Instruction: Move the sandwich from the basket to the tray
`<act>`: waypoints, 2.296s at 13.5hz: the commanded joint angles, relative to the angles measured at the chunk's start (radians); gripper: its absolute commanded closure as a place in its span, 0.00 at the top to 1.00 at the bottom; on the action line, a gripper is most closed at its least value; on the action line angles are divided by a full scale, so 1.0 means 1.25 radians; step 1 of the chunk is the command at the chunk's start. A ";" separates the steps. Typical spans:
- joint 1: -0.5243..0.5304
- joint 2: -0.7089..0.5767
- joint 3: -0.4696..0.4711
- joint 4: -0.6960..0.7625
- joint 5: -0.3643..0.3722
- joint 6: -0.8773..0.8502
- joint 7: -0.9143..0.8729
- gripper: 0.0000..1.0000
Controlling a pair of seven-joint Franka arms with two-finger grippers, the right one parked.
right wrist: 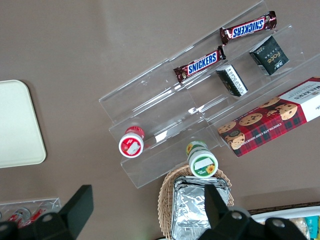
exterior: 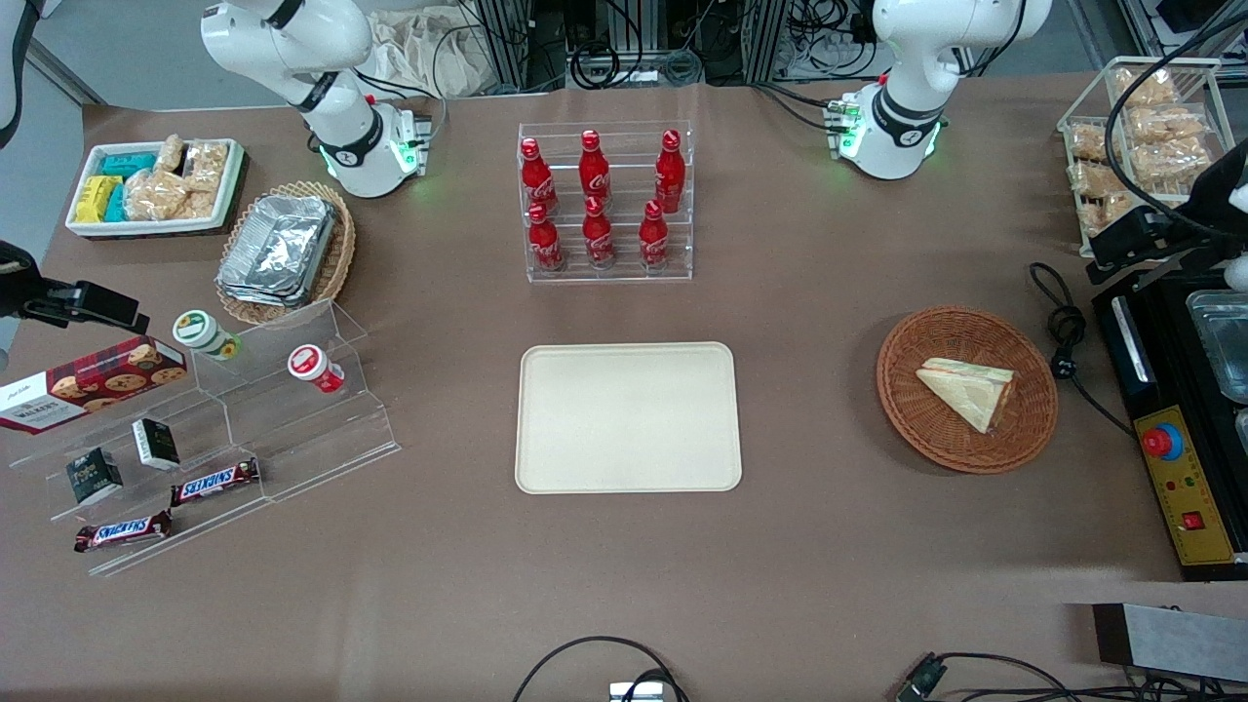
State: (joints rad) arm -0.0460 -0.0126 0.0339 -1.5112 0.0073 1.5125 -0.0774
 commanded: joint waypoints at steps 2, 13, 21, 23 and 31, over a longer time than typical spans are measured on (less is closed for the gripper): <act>0.000 -0.001 0.001 0.025 -0.003 -0.020 -0.010 1.00; 0.005 0.027 0.065 -0.137 -0.007 0.118 -0.326 1.00; 0.005 -0.056 0.098 -0.549 -0.029 0.547 -0.374 1.00; 0.005 -0.053 0.099 -0.585 -0.044 0.587 -0.374 1.00; 0.017 0.033 0.102 -0.694 -0.045 0.813 -0.354 1.00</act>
State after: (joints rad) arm -0.0311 0.0030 0.1651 -2.3663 -0.0419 2.4775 -0.5272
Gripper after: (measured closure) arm 0.000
